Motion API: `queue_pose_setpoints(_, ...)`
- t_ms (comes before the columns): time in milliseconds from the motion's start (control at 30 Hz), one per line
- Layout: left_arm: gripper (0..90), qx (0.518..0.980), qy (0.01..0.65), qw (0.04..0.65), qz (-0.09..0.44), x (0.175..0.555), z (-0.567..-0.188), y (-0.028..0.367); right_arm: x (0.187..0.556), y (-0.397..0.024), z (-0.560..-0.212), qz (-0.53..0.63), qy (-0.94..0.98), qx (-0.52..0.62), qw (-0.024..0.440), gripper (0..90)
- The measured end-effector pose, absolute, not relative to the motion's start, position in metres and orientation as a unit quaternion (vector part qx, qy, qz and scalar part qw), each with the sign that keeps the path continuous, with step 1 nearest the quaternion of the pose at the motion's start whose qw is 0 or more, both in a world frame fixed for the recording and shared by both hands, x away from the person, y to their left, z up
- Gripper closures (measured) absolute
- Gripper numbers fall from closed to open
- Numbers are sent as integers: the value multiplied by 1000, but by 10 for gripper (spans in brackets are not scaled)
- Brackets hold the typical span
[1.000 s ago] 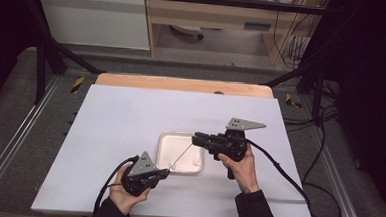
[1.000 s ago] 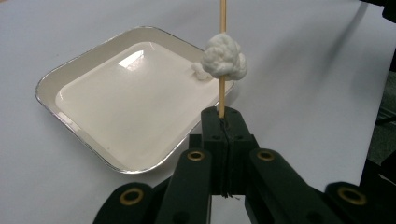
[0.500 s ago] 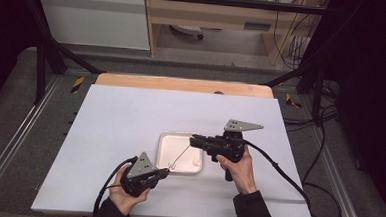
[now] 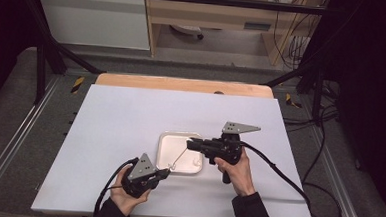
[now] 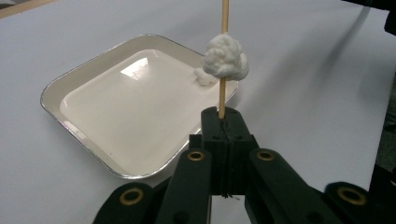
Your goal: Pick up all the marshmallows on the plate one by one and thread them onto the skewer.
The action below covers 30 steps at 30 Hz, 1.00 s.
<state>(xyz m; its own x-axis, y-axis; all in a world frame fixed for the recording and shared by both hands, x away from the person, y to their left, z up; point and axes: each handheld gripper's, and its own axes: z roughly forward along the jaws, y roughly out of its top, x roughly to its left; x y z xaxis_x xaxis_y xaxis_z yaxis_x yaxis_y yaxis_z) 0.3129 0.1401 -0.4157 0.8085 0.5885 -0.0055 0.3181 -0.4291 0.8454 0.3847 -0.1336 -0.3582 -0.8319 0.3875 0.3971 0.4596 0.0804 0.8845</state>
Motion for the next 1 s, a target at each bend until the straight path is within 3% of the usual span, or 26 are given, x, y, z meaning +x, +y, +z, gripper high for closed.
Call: queue_pose_setpoints(1000,894,837,265,449,166,310,-416,136,377,-130,-362,-608,-746,-270,35,825)
